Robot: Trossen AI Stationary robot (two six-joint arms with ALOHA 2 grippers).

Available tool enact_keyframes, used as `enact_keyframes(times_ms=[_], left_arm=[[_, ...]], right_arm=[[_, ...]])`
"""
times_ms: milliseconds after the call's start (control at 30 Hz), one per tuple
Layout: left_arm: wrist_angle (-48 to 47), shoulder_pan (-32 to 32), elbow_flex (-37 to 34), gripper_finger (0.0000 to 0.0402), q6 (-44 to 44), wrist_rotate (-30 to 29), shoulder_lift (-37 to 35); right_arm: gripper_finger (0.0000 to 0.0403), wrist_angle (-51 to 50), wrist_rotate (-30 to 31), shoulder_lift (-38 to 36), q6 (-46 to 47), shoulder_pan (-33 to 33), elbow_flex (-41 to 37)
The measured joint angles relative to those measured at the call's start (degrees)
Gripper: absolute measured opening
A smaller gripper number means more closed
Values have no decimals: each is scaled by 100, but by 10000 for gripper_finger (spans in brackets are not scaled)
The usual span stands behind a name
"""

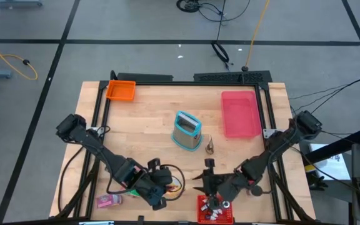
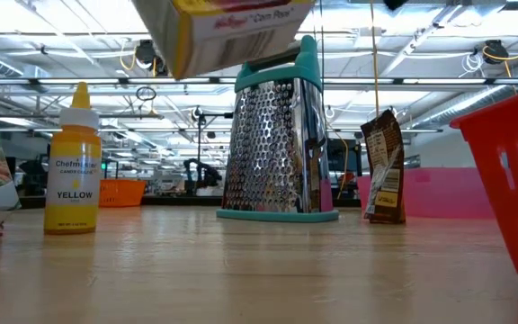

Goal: Pick & Place Kitchen Items
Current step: Put the yellow cereal box into the pink bin

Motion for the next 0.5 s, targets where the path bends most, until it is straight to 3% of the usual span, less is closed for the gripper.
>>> enact_keyframes(times_ms=[233,500], left_arm=[[39,-1,0,76,381,-359,-1],[296,12,-2,76,724,-420,127]], right_arm=[[223,769,-872,0,-524,-365,2],[261,1256,-922,26,-779,-638,2]])
